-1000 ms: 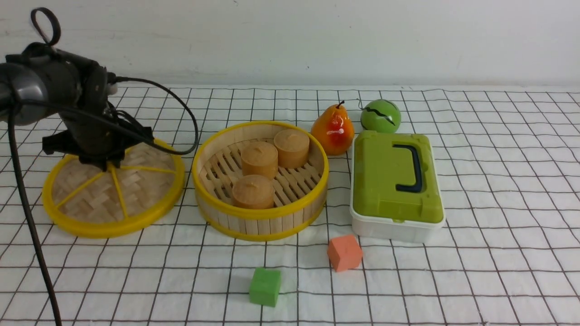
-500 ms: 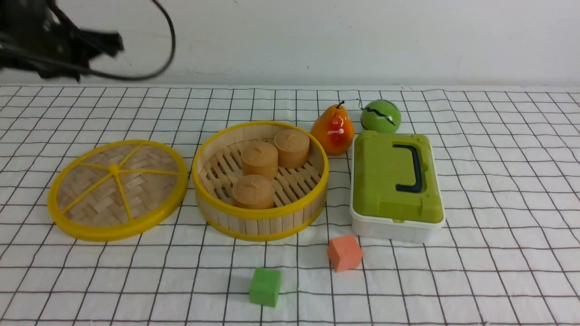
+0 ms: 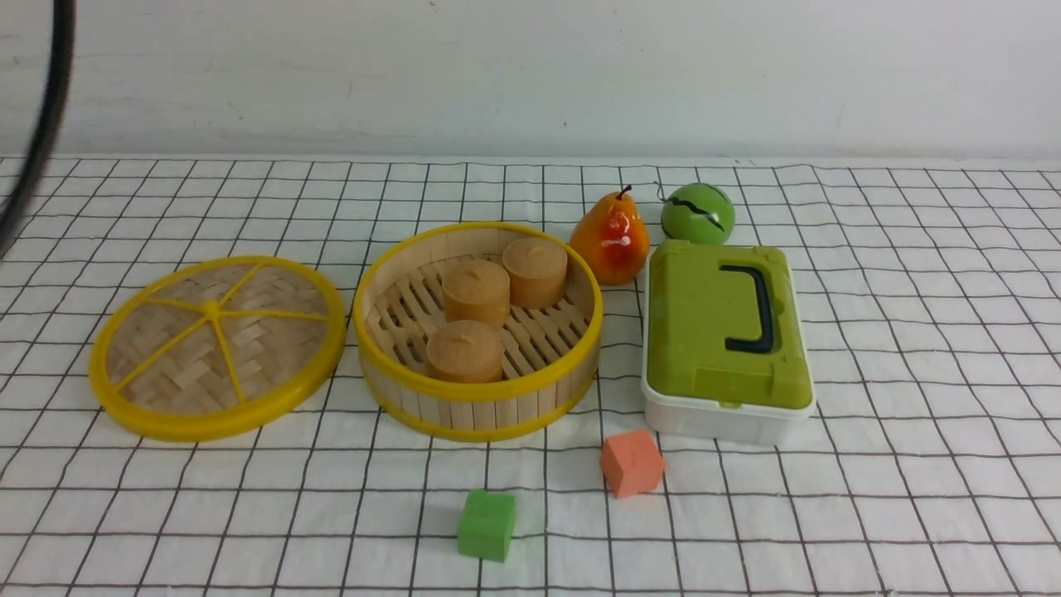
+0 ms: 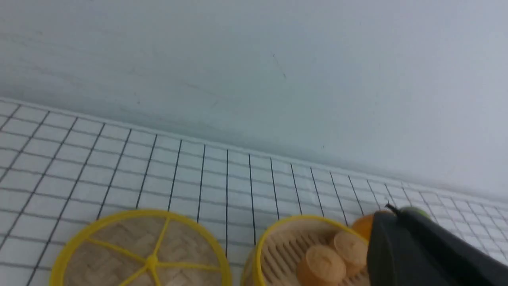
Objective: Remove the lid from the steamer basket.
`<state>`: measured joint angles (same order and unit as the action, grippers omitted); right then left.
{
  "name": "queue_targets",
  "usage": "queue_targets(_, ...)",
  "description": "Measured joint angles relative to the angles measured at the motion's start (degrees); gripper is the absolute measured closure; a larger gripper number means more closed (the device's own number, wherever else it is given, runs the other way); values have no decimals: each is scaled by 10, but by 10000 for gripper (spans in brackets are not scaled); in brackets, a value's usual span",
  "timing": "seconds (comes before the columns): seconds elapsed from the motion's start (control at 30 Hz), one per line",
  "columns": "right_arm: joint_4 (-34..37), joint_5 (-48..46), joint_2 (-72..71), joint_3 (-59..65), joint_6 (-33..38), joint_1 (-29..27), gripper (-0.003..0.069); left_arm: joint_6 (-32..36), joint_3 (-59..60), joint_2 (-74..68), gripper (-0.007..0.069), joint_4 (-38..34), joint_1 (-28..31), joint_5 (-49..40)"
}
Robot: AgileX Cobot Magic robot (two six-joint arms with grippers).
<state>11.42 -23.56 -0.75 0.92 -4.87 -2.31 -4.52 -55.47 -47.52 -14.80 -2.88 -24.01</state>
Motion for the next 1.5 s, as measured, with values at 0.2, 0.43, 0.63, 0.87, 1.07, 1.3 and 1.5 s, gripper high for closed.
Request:
queue_targets(0.2,0,0,0,0,0,0,419,153,135,86,637,-103,0,-57)
queue_targets(0.43,0,0,0,0,0,0,419,222,183,102,637,-175,0,-171)
queue_targets(0.63,0,0,0,0,0,0,419,237,183,108,637,-156,0,-188)
queue_targets(0.87,0,0,0,0,0,0,419,262,276,198,637,-101,-4,-47)
queue_targets(1.07,0,0,0,0,0,0,419,230,508,394,637,-48,-4,196)
queue_targets(1.3,0,0,0,0,0,0,419,62,570,480,637,100,-4,83)
queue_targets(1.5,0,0,0,0,0,0,419,39,571,480,637,128,-4,10)
